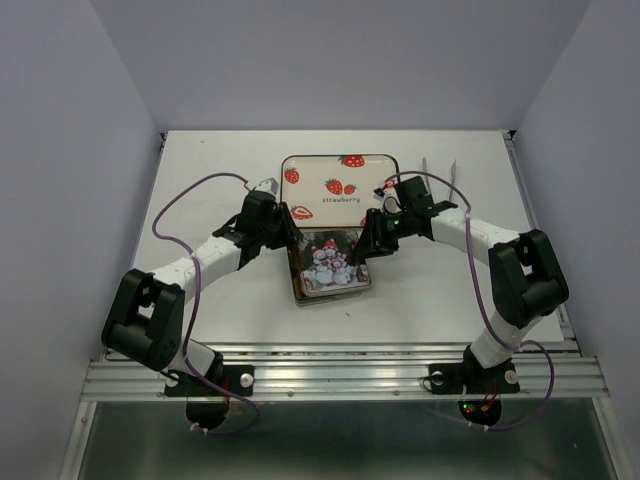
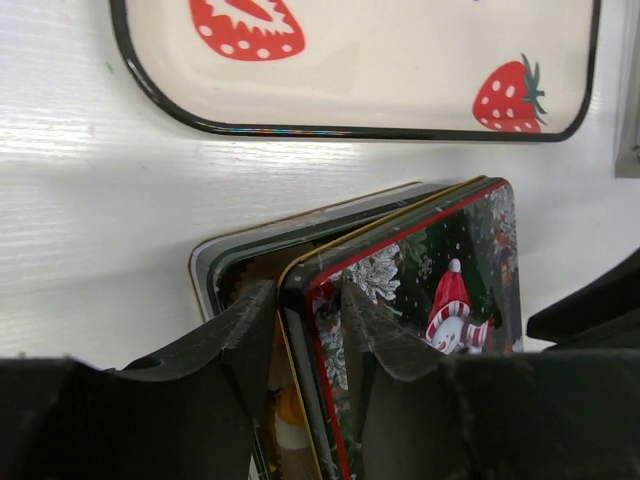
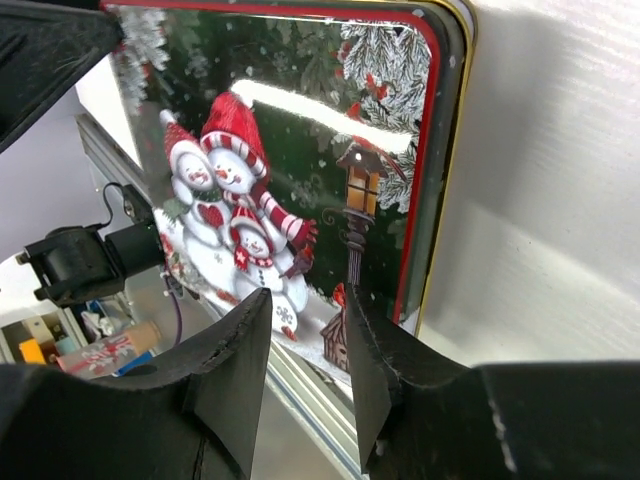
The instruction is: Pack the cookies
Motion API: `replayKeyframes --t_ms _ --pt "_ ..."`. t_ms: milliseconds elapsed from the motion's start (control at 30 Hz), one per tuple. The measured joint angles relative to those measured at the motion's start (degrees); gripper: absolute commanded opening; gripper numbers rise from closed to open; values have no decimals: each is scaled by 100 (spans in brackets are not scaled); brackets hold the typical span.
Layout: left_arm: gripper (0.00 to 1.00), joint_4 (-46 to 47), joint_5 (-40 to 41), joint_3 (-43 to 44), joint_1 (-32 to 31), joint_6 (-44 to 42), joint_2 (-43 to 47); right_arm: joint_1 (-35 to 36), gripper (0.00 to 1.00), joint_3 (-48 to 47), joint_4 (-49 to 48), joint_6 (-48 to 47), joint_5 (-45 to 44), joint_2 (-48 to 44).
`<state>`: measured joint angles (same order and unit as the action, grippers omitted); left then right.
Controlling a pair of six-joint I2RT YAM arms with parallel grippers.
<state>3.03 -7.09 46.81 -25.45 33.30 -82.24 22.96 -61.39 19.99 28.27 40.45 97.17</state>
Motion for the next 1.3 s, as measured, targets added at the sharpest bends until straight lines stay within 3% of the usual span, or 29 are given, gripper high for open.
replayKeyframes --t_ms 100,333,467,500,567,600,833,1300 --pt "44 -120 195 7 2 -2 -9 0 42 -94 39 -72 2 0" --pt "47 -267 446 7 4 -28 -9 0 53 -227 57 -195 -581 -227" --pt "65 -428 516 39 4 -66 -9 0 57 -227 63 -166 -872 -269" --pt "76 -457 529 46 4 -66 -4 0 60 -227 72 -168 -922 -269" --pt "85 -529 579 46 4 -72 33 -2 66 -227 63 -173 -1023 -269" --pt "99 -562 603 46 4 -92 90 -2 67 -227 70 -173 -1058 -267" --pt "99 -562 726 -118 4 -24 623 -7 72 -225 55 -422 -765 -107" --pt "99 326 -280 -1126 4 328 804 -7 74 -140 44 -627 -503 76"
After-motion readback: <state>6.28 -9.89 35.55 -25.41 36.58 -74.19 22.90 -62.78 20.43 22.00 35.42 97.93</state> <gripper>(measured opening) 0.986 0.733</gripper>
